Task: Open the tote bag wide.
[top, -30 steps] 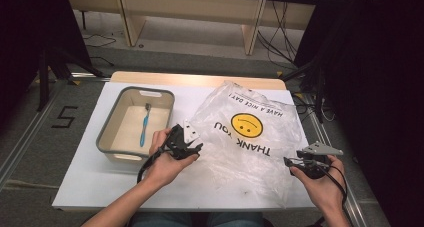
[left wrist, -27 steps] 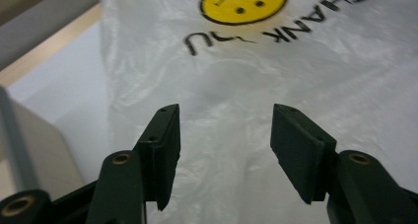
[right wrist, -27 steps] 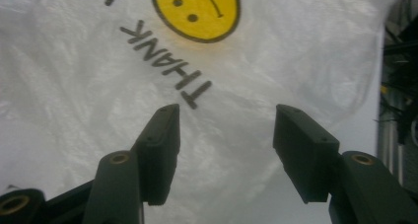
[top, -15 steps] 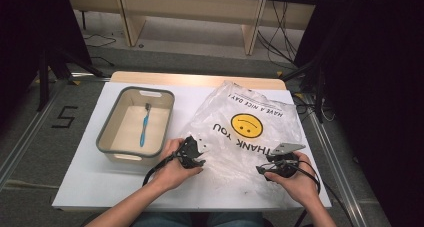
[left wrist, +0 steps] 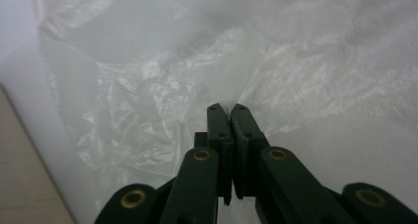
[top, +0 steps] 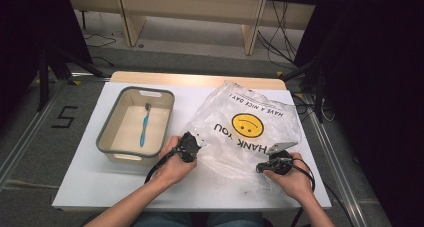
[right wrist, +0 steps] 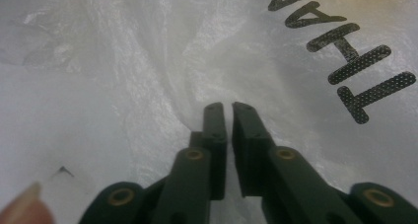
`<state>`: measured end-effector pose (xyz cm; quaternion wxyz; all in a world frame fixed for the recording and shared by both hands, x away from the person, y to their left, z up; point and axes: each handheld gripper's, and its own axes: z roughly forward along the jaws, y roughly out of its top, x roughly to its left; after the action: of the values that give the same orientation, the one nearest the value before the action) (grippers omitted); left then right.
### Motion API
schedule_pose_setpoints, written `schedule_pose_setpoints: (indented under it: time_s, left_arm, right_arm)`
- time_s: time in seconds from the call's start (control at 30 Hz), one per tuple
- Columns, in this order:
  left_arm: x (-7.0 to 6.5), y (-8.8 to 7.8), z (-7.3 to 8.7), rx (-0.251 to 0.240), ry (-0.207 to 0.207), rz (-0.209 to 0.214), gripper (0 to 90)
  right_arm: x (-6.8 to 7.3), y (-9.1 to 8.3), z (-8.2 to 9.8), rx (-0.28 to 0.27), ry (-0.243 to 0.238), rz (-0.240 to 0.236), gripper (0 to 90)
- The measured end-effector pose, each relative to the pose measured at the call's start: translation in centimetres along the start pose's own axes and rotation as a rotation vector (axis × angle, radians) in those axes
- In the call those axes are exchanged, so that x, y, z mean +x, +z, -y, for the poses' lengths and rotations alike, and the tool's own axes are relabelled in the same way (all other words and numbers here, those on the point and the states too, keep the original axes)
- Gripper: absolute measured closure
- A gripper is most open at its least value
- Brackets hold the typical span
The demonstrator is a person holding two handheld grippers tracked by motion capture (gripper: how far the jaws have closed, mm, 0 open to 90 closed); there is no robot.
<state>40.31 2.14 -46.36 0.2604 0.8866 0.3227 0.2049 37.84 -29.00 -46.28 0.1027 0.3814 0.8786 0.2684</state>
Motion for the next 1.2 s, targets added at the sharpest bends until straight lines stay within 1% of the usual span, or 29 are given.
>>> schedule_pose_setpoints:
  time_s: [0.03, 0.07, 0.17, 0.23, 0.27, 0.3, 0.33, 0.37, 0.43, 0.53, 0.57, 0.6, 0.67, 0.7, 0.73, 0.77, 0.8, 0.83, 0.87, 0.93, 0.97, 1.0, 1.03, 1.07, 1.1, 1.13, 1.17, 1.2]
  left_arm:
    - [0.3, -0.2, -0.1, -0.025, -0.032, -0.029, 89.2]
    - [0.3, -0.2, -0.1, -0.025, -0.032, -0.029, 89.3]
    - [0.9, -0.3, -0.1, -0.033, -0.071, -0.075, 89.4]
    - [1.4, -0.3, -0.1, -0.047, -0.092, -0.103, 89.4]
    - [1.6, -0.3, -0.2, -0.057, -0.106, -0.114, 89.4]
    - [2.0, -0.4, -0.3, -0.061, -0.121, -0.131, 89.5]
    - [2.0, -0.4, -0.3, -0.061, -0.121, -0.131, 89.5]
    - [2.5, -0.4, -0.4, -0.069, -0.131, -0.148, 89.5]
    - [2.8, -0.3, -0.5, -0.074, -0.144, -0.158, 89.5]
    - [3.0, -0.2, -0.5, -0.077, -0.151, -0.166, 89.5]
    - [3.2, -0.1, -0.6, -0.080, -0.151, -0.178, 89.5]
    - [3.3, -0.1, -0.6, -0.080, -0.151, -0.179, 89.4]
    - [3.5, -0.1, -0.6, -0.083, -0.156, -0.182, 89.4]
    - [3.6, -0.1, -0.7, -0.093, -0.167, -0.184, 89.4]
    - [3.7, -0.2, -0.7, -0.102, -0.171, -0.186, 89.3]
    - [3.8, -0.1, -0.8, -0.115, -0.177, -0.188, 89.2]
    - [3.8, -0.2, -0.8, -0.127, -0.176, -0.188, 88.9]
    - [3.8, -0.2, -0.8, -0.127, -0.176, -0.188, 88.8]
    - [3.8, -0.3, -0.8, -0.131, -0.176, -0.190, 88.8]
    - [3.7, -0.4, -0.9, -0.150, -0.177, -0.196, 89.0]
    - [3.7, -0.5, -1.0, -0.157, -0.180, -0.202, 89.1]
    - [3.8, -0.6, -1.0, -0.162, -0.175, -0.206, 89.2]
    - [3.8, -0.8, -1.0, -0.164, -0.180, -0.208, 89.2]
    - [3.8, -0.8, -1.0, -0.164, -0.180, -0.208, 89.2]
    - [3.9, -0.8, -1.0, -0.164, -0.183, -0.207, 89.1]
    - [3.9, -0.8, -1.0, -0.168, -0.187, -0.209, 89.1]
    - [3.9, -0.8, -1.0, -0.167, -0.187, -0.210, 89.0]
    - [3.9, -0.8, -0.9, -0.169, -0.186, -0.207, 88.9]
  right_arm:
    - [-0.1, -0.1, 0.0, -0.007, 0.004, 0.003, 90.0]
    - [-0.1, -0.3, -0.1, -0.010, 0.014, 0.002, 90.0]
    - [-0.1, -0.4, -0.1, -0.022, 0.023, 0.005, 90.0]
    - [0.0, -0.6, 0.0, -0.028, 0.041, 0.008, 90.0]
    - [0.0, -0.7, 0.0, -0.030, 0.040, 0.006, 90.0]
    - [0.1, -0.7, 0.0, -0.035, 0.034, 0.006, 90.0]
    - [0.2, -0.8, 0.0, -0.034, 0.037, 0.008, 90.0]
    - [0.2, -0.9, 0.0, -0.037, 0.036, 0.009, 90.0]
    - [0.3, -1.0, 0.1, -0.038, 0.042, 0.009, 90.0]
    - [0.2, -1.3, 0.3, -0.035, 0.049, 0.014, 90.0]
    - [0.1, -1.3, 0.4, -0.033, 0.044, 0.019, 90.0]
    - [0.1, -1.3, 0.5, -0.031, 0.043, 0.025, 90.0]
    - [0.0, -1.5, 0.6, -0.053, 0.057, 0.027, 82.8]
    - [0.1, -1.6, 0.6, -0.070, 0.058, 0.032, 78.8]
    - [0.1, -1.8, 0.6, -0.089, 0.050, 0.037, 74.6]
    - [0.2, -1.9, 0.5, -0.108, 0.042, 0.032, 69.3]
    - [0.3, -1.9, 0.4, -0.130, 0.030, 0.021, 62.3]
    - [0.5, -1.9, 0.2, -0.153, 0.012, 0.011, 55.7]
    - [0.7, -1.7, 0.1, -0.166, -0.011, -0.003, 50.9]
    - [1.0, -1.1, -0.3, -0.167, -0.052, -0.013, 42.7]
    - [1.2, -0.7, -0.5, -0.164, -0.075, -0.009, 40.6]
    - [1.3, -0.4, -0.8, -0.155, -0.088, -0.001, 40.1]
    - [1.3, -0.1, -1.0, -0.149, -0.103, 0.015, 39.8]
    - [1.3, -0.1, -1.0, -0.149, -0.103, 0.015, 39.8]
    - [1.4, 0.3, -1.2, -0.122, -0.128, 0.041, 45.9]
    - [1.4, 0.3, -1.2, -0.122, -0.128, 0.041, 45.9]
    - [1.3, 0.6, -1.2, -0.087, -0.129, 0.045, 64.5]
    - [1.2, 0.6, -1.1, -0.065, -0.123, 0.040, 77.2]
